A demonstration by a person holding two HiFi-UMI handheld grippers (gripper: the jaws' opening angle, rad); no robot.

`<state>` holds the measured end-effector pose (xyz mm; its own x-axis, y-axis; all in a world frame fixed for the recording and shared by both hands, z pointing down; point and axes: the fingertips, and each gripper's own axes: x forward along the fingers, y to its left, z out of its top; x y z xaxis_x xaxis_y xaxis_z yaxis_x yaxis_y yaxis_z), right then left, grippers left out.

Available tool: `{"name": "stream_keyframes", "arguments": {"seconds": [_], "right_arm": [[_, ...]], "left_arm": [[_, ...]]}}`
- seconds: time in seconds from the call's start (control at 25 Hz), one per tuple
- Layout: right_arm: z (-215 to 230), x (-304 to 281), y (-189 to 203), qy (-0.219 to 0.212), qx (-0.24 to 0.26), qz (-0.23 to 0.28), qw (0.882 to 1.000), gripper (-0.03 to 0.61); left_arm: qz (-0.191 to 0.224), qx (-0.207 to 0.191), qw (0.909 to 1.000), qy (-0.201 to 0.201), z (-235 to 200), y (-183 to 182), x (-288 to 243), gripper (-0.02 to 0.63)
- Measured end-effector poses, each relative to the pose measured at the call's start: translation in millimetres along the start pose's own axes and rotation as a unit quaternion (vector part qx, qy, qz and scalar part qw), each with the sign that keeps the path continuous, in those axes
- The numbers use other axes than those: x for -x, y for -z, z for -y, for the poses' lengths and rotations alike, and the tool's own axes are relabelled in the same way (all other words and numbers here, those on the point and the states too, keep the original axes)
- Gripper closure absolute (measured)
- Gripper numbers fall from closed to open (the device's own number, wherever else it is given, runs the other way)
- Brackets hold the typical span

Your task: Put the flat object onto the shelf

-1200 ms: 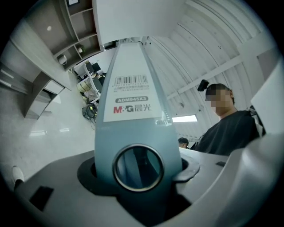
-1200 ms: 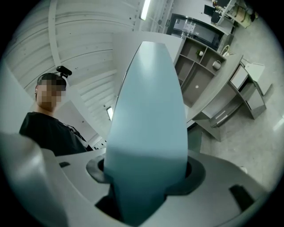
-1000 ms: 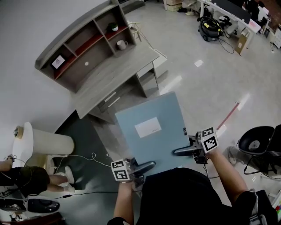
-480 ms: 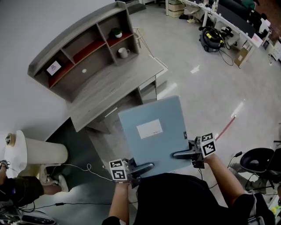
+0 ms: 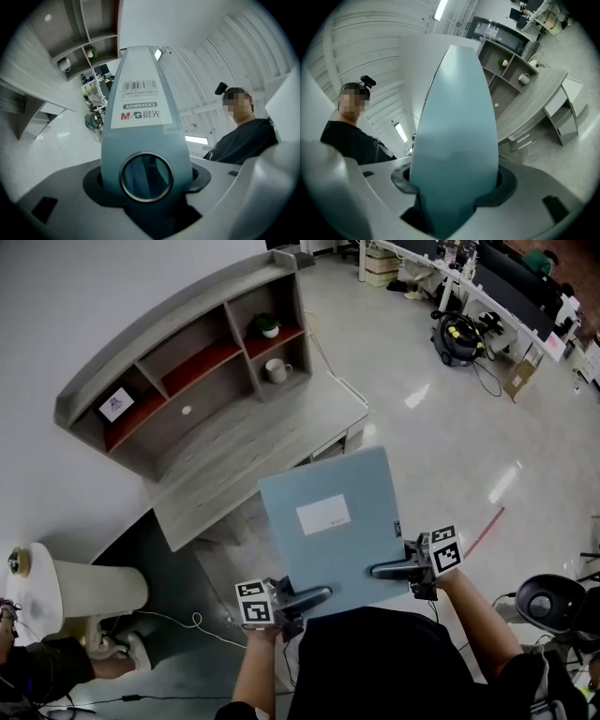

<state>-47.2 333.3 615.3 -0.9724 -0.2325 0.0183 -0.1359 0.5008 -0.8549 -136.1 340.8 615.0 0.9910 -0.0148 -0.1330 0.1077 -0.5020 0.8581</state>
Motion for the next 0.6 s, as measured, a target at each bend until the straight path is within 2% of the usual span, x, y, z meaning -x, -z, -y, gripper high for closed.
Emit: {"name": "stream_keyframes", "arguments": {"seconds": [0.32, 0.6], "right_arm": [[18, -26, -34, 0.01, 0.013, -0.006, 1.0, 0.301], [32, -54, -54, 0.003, 0.009, -0.023, 1.0, 0.301]], "left_arm": [[0.001, -0.016, 0.9998, 0.01, -20, -40, 15, 0.318], [0.023, -0.016, 0.9996, -0.005, -33, -62, 36, 0.318]]}}
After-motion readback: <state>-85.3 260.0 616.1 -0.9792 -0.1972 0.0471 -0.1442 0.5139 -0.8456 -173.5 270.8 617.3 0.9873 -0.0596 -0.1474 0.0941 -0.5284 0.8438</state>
